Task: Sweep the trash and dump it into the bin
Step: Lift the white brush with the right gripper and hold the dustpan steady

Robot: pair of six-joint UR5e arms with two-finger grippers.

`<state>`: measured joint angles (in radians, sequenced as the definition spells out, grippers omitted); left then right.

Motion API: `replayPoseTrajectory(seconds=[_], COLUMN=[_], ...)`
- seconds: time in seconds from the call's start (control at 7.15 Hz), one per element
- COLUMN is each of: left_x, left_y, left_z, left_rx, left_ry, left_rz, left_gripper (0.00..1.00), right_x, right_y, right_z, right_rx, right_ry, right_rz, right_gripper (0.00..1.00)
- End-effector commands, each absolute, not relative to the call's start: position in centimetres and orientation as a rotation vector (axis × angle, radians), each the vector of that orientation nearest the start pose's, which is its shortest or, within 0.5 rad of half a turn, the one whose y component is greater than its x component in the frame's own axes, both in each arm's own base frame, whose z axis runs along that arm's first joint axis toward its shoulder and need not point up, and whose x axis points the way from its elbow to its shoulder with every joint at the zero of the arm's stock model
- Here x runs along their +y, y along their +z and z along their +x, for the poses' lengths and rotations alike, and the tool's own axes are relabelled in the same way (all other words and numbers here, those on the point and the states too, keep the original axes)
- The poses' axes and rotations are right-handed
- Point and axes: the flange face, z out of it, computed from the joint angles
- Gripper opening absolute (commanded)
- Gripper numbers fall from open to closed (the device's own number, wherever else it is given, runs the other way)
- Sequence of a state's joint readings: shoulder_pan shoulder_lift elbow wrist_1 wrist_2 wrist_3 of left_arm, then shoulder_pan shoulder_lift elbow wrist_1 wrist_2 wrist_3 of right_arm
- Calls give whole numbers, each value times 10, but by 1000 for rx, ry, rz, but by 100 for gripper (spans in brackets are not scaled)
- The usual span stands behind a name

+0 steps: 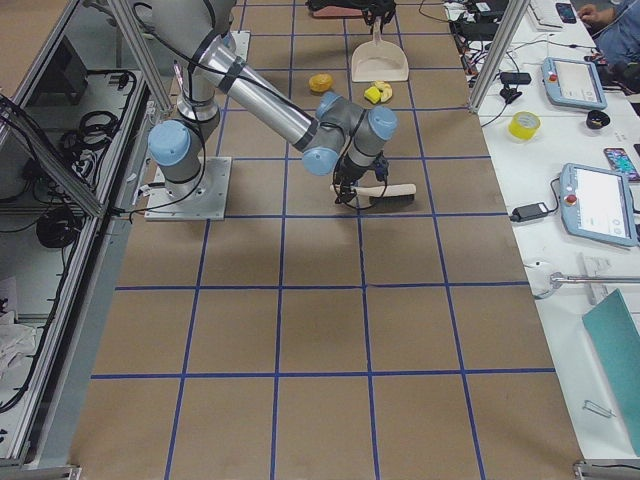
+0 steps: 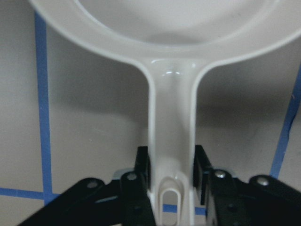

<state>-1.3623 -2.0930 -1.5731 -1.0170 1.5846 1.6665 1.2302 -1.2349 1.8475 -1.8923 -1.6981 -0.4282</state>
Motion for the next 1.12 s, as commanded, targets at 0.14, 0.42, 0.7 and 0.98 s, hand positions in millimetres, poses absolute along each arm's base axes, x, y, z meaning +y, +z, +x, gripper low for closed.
replayPoseTrajectory(seconds=[0.14, 0.42, 0.7, 0.98], left_x=[-667, -667, -666, -666], left_y=[239, 238, 236, 234], left_z=[-5, -6, -7, -7], left_rx=[2319, 2328, 2328, 2329], left_ry=[-10, -9, -3, 2], left_rz=[2069, 2061, 2065, 2066], left_gripper=[13, 12, 11, 11], right_x=[-553, -557, -557, -568], right_y=[234, 238, 244, 284], right_z=[-67, -65, -66, -61], right_rx=[3134, 3112, 3119, 3164], right_ry=[402, 341, 324, 229], right_rz=[-141, -129, -126, -35], right_gripper=[50, 18, 0, 0])
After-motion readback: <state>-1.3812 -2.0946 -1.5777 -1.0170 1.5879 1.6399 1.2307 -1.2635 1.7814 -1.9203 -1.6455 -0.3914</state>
